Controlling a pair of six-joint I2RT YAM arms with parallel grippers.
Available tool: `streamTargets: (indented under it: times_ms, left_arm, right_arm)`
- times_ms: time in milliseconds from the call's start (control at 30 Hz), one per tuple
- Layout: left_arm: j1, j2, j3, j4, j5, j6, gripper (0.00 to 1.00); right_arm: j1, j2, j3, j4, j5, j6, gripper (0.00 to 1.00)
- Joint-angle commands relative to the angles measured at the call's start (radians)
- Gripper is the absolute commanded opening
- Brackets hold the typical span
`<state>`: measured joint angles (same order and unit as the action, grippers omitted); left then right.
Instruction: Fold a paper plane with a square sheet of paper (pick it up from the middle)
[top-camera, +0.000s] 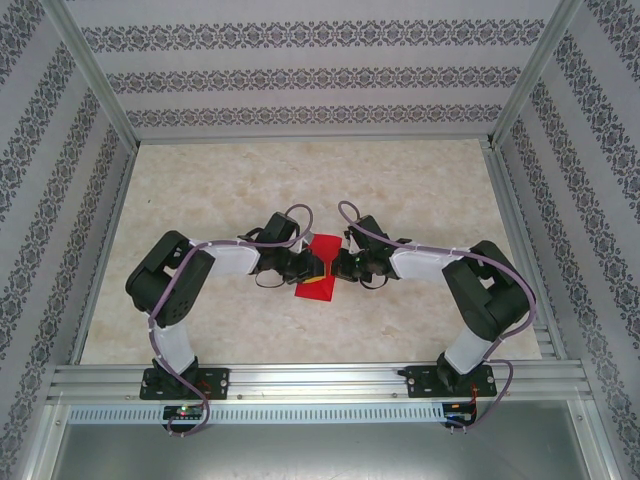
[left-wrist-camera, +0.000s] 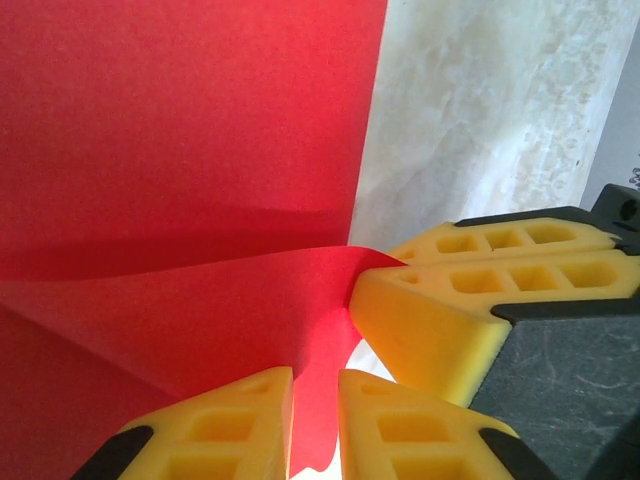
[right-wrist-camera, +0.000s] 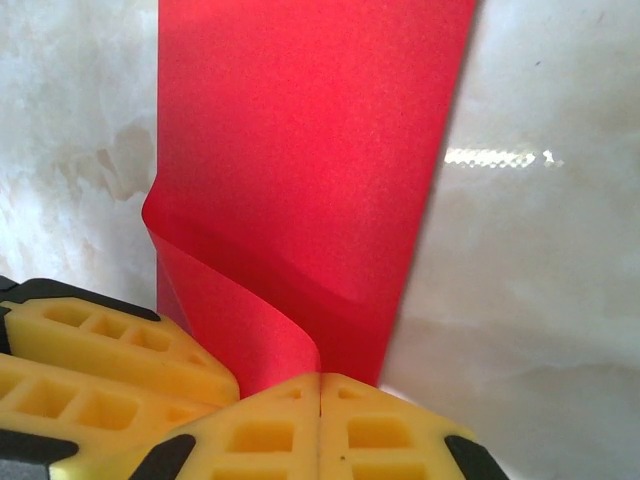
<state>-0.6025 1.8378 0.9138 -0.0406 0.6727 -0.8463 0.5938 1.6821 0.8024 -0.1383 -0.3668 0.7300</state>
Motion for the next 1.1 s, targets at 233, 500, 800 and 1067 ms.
streamTargets:
  times_ms: [233,500,800,1067]
  left_arm:
    - [-0.013,0.004,0.026,0.028,0.019,0.023,0.20]
    - [-0.014,-0.024,0.020,0.034,0.023,0.028,0.20]
    - [-0.019,0.000,0.026,0.025,0.016,0.035,0.18]
    - [-0.019,0.013,0.029,0.002,0.001,0.038,0.17]
  right_arm:
    - [0.000,0.034,0.038,-0.009,0.024,-0.022,0.06]
    - [-0.001,0.037,0.049,-0.021,0.029,-0.024,0.06]
    - [0.000,0.041,0.056,-0.032,0.035,-0.027,0.06]
    - [0.000,0.050,0.067,-0.037,0.034,-0.032,0.06]
